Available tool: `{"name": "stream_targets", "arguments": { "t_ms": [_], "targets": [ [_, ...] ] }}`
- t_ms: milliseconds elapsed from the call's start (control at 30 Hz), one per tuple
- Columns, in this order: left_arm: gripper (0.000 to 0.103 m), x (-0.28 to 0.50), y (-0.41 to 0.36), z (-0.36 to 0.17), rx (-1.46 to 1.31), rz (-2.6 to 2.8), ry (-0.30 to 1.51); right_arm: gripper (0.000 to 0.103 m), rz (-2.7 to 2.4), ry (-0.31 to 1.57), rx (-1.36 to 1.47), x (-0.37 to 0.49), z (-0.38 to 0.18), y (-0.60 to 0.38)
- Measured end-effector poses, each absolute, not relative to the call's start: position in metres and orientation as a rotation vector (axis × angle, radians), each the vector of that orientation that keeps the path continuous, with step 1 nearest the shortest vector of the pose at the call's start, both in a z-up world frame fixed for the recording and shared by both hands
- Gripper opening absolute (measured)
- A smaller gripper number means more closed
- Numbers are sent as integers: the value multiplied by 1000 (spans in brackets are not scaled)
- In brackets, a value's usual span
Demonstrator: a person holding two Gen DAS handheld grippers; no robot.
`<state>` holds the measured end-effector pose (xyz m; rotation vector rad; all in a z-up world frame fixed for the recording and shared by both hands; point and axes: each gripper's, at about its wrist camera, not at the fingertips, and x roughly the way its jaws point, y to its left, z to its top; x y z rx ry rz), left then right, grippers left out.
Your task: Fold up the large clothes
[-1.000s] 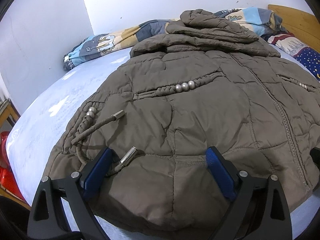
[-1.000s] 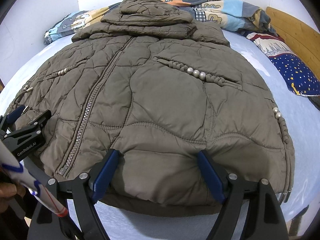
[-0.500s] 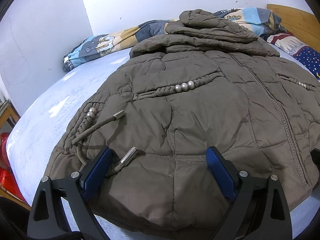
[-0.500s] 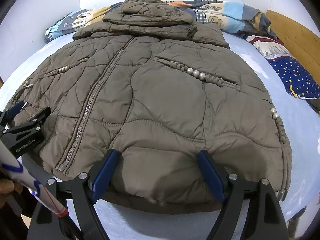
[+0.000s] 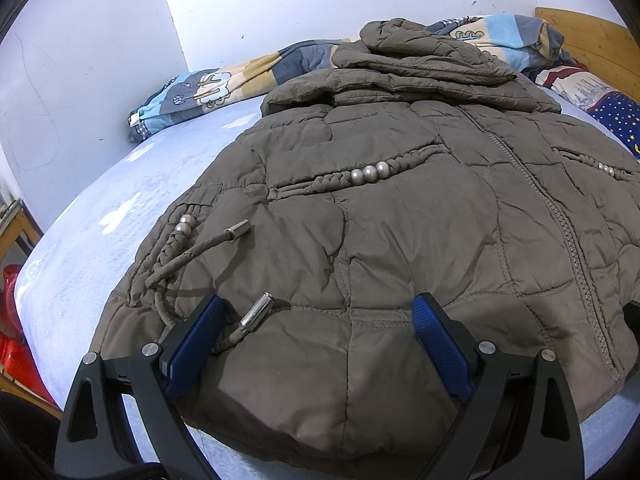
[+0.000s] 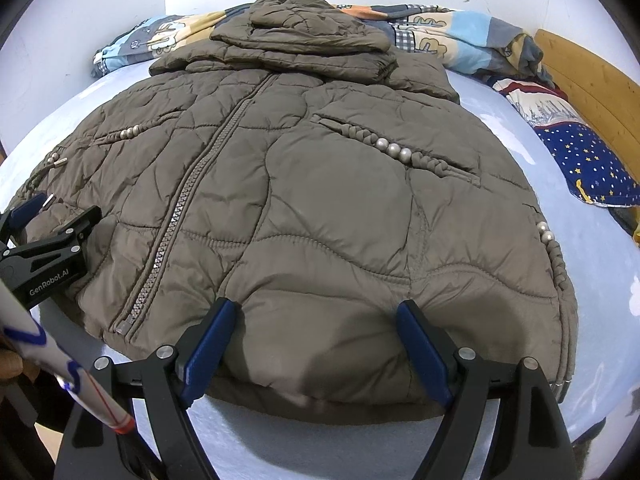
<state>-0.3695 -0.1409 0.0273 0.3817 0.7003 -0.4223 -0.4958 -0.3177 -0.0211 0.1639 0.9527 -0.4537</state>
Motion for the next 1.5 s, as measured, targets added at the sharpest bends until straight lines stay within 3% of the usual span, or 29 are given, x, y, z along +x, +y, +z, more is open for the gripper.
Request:
{"name": "stream_targets", "arguments": {
  "t_ms": [800, 1000, 1200, 1500],
  "targets": [
    [95, -370, -142, 32, 405, -421, 703, 87, -455, 948, 156, -496, -21, -317],
    [95, -347, -117, 71, 297, -443, 727, 87, -469, 863, 227, -511, 8, -336],
    [95, -287, -42, 94, 43, -338, 830, 87, -664, 754, 411, -556, 37, -420],
    [94, -235, 34, 44, -372, -284, 1104, 88, -750, 589, 1023, -643, 7, -529]
  ]
}}
